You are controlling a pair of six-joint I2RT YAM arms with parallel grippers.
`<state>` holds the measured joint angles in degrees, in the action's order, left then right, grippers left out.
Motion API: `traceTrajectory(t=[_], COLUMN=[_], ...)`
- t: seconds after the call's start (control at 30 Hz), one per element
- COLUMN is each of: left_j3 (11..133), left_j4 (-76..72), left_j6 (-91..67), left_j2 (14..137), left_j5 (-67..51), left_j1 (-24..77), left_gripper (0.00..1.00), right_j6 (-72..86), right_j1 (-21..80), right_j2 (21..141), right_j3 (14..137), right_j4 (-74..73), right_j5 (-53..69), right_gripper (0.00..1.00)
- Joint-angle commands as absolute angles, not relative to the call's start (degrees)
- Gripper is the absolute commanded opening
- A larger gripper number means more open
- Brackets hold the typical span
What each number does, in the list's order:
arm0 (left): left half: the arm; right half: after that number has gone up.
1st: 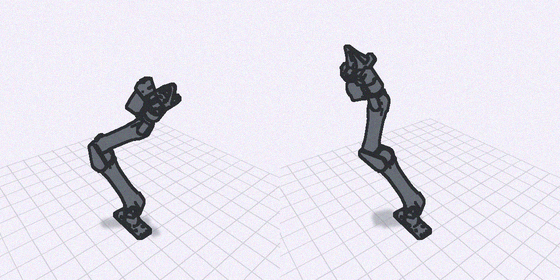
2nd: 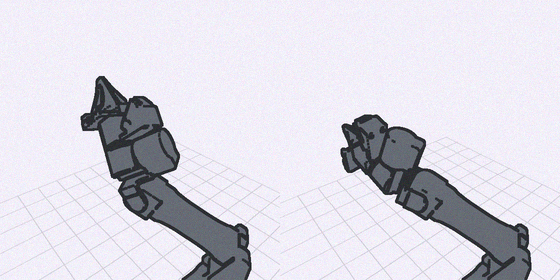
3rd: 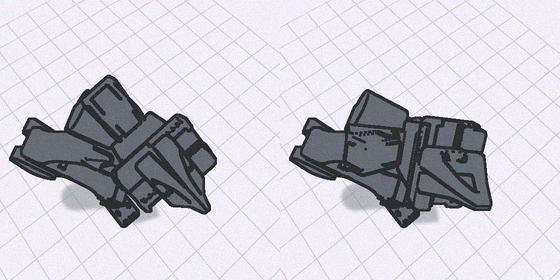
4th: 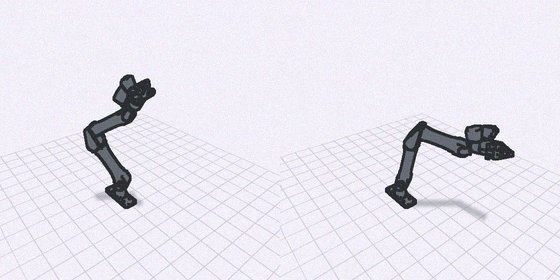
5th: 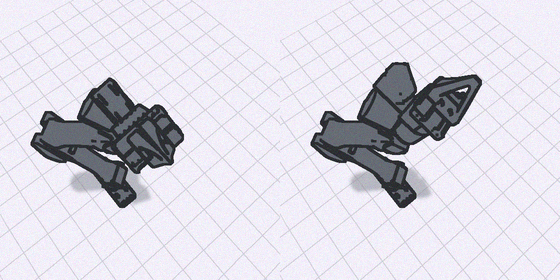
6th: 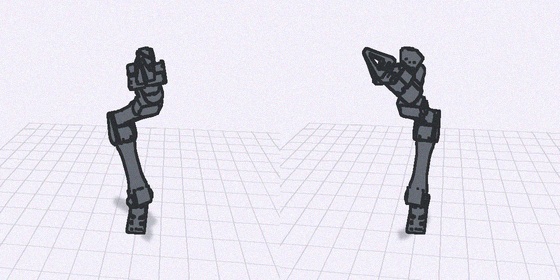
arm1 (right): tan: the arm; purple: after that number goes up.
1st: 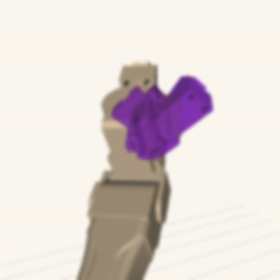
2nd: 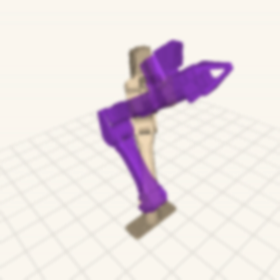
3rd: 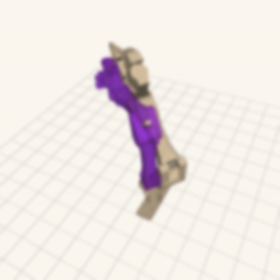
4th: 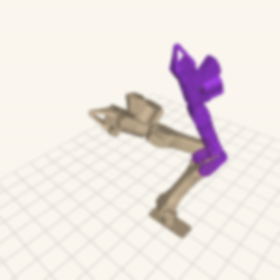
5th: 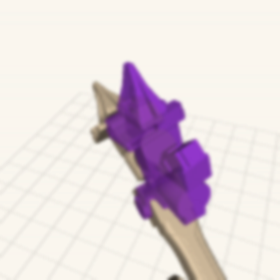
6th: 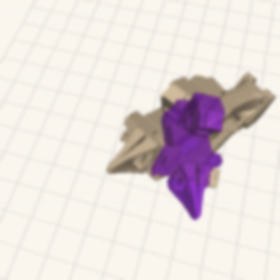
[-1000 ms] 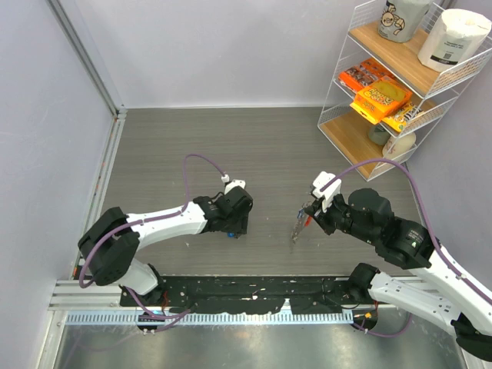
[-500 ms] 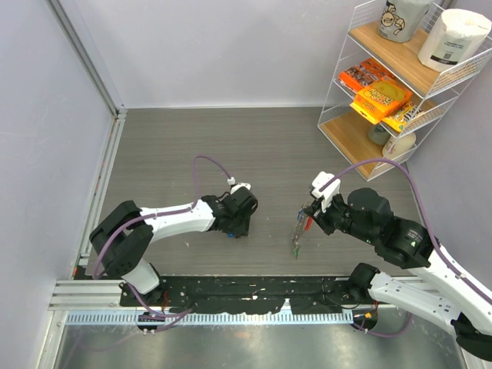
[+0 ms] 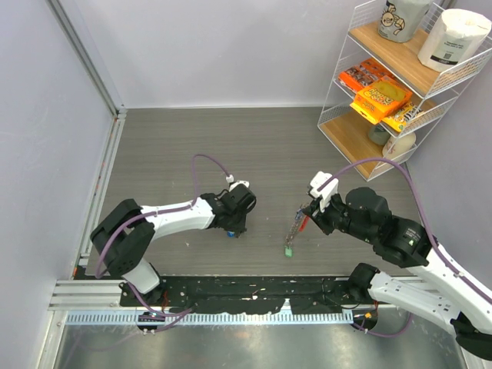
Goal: Put the keys on the keyring
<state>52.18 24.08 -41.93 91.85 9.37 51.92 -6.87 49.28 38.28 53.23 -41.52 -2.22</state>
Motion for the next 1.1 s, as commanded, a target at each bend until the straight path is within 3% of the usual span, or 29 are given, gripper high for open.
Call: traceTrajectory(t=[0.0,0.1,0.37,0.73,1.07], left_j3=[53.1,52.6,49.3,51.7,52.4], left_j4=[21.9,21.6,15.3,22.1,21.5], left_j6=[-40.5,-40.3,-34.8,-22.9,-13.7], left_j2=[92.8,93.0,85.4,67.3,53.2], left_j5=[9.7,9.4,1.4,-2.5,-14.0], left_j1=[51.2,51.2,52.0,56.7,59.4], left_gripper=[0.15,0.0,0.0,0.0,0.0], right_j6=[-6.5,-6.5,-6.8,-10.1,-14.8], right_j1=[49.5,49.4,49.3,49.5,49.7], right_j2=[38.8,38.9,40.1,42.8,45.6], right_j3=[54.4,54.6,56.6,58.1,61.6], right_j4=[-37.1,-37.2,-38.0,-40.3,-43.9], right_j5=[-1.5,-1.4,1.5,9.8,26.7], right_gripper=[0.06,0.06,0.06,0.06,0.05])
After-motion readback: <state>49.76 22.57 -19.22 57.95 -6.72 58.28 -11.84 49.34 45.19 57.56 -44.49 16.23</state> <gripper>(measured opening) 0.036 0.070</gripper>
